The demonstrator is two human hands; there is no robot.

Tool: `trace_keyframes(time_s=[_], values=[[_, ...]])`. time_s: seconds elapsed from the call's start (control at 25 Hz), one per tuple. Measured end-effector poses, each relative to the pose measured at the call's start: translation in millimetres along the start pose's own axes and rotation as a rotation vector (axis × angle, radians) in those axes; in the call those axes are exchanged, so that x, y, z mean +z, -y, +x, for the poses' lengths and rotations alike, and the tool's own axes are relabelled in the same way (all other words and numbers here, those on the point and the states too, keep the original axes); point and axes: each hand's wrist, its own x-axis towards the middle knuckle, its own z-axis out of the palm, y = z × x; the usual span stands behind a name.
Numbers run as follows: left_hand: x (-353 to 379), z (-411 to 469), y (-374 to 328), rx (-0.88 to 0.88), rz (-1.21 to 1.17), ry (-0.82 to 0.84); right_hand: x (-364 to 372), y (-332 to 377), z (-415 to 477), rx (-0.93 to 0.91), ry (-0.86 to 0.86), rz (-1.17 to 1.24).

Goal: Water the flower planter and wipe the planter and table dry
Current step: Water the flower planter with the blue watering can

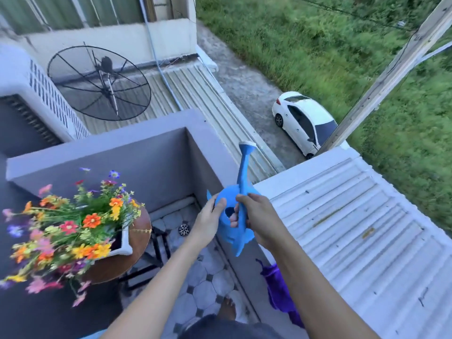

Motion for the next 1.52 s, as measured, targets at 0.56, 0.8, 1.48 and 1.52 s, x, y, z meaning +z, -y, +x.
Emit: trace_keyframes(time_s=[0.56, 0.8, 1.48, 1.52], values=[[-130, -144, -17, 0.08, -0.187, -0.395, 155, 43, -83, -0.102, 0.355, -0.343], [-152, -172, -13, 0.083, -0.276, -0.379, 189, 47, -88, -0.099, 0.403, -0.517], [-167, -183, -9, 0.041, -0.395, -0.367, 230, 64, -84, -0.161, 0.474, -0.835], [-167, -184, -8, 0.04, -0.399, -0.365, 230, 64, -86, -0.159, 0.476, -0.845]])
